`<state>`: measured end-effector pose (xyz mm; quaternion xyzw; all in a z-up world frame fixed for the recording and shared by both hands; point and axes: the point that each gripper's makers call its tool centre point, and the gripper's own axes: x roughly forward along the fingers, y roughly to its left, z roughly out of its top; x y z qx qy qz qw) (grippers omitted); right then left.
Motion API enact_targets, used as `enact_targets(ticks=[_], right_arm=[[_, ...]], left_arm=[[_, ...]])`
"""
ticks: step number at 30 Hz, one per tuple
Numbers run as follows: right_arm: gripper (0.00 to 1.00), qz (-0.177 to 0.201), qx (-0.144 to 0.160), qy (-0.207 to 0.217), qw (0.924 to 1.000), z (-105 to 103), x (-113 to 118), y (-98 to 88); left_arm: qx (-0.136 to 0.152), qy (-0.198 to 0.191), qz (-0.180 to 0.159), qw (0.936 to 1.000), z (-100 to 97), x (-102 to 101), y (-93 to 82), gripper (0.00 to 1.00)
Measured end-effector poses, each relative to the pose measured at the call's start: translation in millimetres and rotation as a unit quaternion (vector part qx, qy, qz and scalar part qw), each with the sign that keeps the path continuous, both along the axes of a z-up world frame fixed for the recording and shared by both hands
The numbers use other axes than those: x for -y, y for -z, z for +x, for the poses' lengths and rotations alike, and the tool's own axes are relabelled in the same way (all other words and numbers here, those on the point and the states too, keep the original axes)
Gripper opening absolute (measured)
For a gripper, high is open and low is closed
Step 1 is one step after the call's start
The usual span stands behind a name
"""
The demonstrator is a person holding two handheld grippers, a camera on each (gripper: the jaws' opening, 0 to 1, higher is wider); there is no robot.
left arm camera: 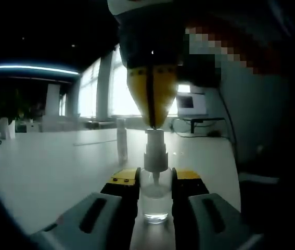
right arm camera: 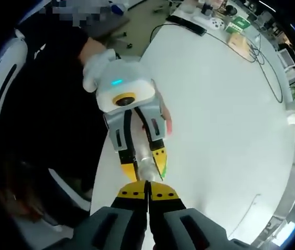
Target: Clamp pump bottle remove cover press pump head put on cover
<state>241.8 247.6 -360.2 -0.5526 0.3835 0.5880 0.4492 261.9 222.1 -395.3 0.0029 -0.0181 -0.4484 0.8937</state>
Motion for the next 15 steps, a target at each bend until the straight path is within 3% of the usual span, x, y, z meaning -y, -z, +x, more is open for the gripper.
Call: enact_targets(ticks=[15], right_arm=[[0.00,-0.007,-0.012,0.008,0.9999,0.0,-0.3,0.3]], left_arm=[[0.000,0.000,0.000,1.0000,-0.1,-0.8,-0.2,0.15]])
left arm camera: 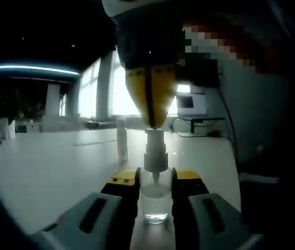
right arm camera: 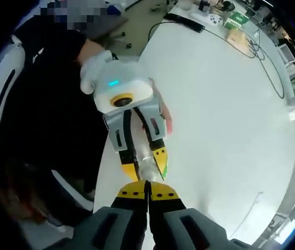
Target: Clamp pump bottle remove cover press pump head put on cover
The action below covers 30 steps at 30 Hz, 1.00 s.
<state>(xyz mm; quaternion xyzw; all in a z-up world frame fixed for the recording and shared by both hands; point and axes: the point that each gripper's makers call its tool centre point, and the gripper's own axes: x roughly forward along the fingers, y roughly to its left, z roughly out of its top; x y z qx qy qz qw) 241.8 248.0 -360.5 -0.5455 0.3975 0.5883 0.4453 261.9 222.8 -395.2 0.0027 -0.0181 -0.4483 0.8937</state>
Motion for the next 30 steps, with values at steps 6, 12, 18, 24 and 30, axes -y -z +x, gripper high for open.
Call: enact_targets(ticks=[6,12,18,24,30], right_arm=[[0.00,-0.004,-0.003,0.010,0.9999,-0.7,0.4,6.3],[0.00,-0.013,0.006,0.008,0.9999,-0.9,-0.8,7.2],[0.00,-0.013,0.007,0.016,0.9998,-0.4,0.1,6.7],[0.00,0.001,0.001,0.019,0.9998,0.0,0.9,0.5],[0.00,0.004,-0.002,0.016,0.9999,0.6,0.1,-0.7]], left_arm=[[0.000,0.000,0.000,1.0000,-0.6,0.3,0.0,0.15],[0.000,0.000,0.000,1.0000,-0.3,-0.3,0.2,0.15],[0.000,0.000,0.001,1.0000,-0.1,-0.5,0.4,0.15],[0.001,0.000,0.001,1.0000,-0.3,-0.2,0.0,0.15],[0.002,0.000,0.001,1.0000,0.0,-0.2,-0.2,0.15]])
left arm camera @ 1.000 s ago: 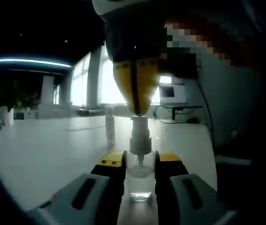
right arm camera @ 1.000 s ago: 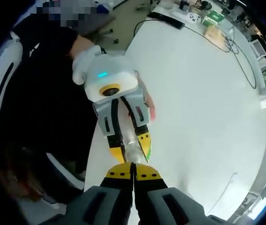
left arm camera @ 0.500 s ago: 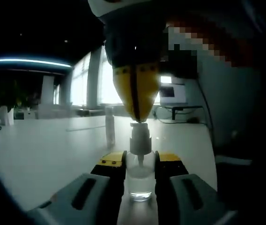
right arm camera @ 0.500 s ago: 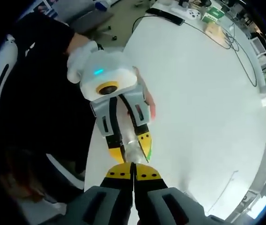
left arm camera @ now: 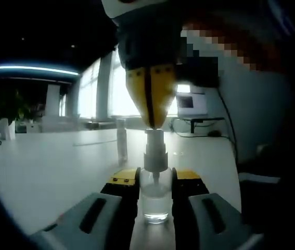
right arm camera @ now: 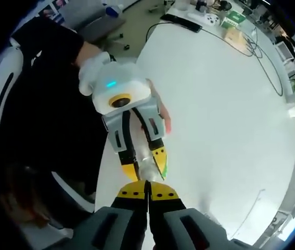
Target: Clamp pump bottle remove cover press pump head put on cover
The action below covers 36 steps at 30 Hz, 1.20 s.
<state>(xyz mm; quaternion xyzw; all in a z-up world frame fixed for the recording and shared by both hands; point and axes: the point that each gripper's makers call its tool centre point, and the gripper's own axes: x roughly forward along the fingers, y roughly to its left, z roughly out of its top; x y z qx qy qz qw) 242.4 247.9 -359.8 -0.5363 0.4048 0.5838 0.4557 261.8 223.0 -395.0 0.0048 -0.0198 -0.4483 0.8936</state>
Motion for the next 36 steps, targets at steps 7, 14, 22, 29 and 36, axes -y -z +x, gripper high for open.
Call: enact_targets(ticks=[7,14,22,29,36], right_arm=[[0.00,-0.002,-0.002,0.010,0.9999,-0.3,0.7,0.3],[0.00,-0.005,0.001,0.005,1.0000,-0.4,0.7,0.5],[0.00,-0.003,0.000,0.008,1.0000,0.0,0.9,0.6],[0.00,-0.004,-0.001,0.006,1.0000,-0.1,0.8,0.8],[0.00,-0.007,-0.001,0.005,1.0000,-0.2,0.9,0.8]], left_arm=[[0.000,0.000,0.000,1.0000,-0.2,0.5,-0.1,0.15],[0.000,0.000,0.000,1.0000,-0.5,0.7,-0.1,0.15],[-0.003,0.000,-0.002,1.0000,-0.2,0.9,0.3,0.15],[-0.001,0.001,-0.001,1.0000,0.1,0.6,0.3,0.15],[0.003,0.003,0.001,1.0000,-0.5,0.8,0.1,0.15]])
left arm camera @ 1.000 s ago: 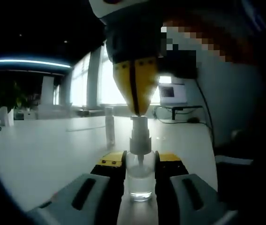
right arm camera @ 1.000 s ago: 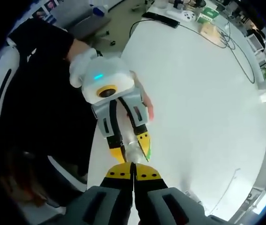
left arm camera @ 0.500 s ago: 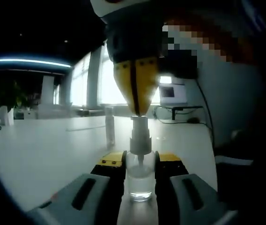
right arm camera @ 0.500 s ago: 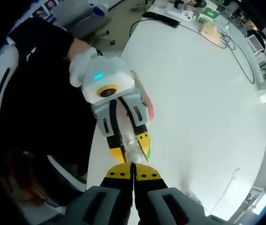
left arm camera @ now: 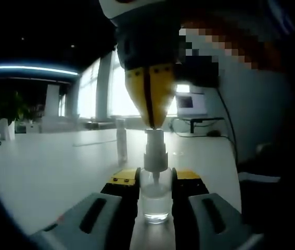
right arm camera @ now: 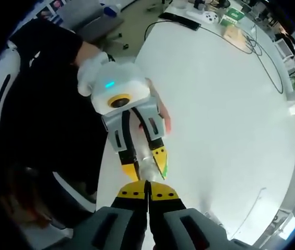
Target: Clamp pump bottle remove cover press pump head put on cover
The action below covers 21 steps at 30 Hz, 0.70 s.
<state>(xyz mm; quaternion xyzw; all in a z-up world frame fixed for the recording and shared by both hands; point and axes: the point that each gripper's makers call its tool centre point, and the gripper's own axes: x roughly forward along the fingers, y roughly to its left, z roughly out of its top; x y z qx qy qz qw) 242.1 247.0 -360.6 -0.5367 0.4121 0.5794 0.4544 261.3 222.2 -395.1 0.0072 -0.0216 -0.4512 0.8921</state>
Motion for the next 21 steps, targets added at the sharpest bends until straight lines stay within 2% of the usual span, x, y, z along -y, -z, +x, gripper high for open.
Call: enact_targets(ticks=[6,21], right_arm=[[0.00,0.004,-0.001,0.003,1.0000,0.0,-0.3,-0.2],[0.00,0.004,0.002,0.009,0.9999,0.1,0.2,-0.7]], left_arm=[[-0.013,-0.001,-0.005,0.9999,0.7,-0.4,0.6,0.15],[-0.011,-0.002,-0.005,0.9999,1.2,-0.3,0.1,0.15]])
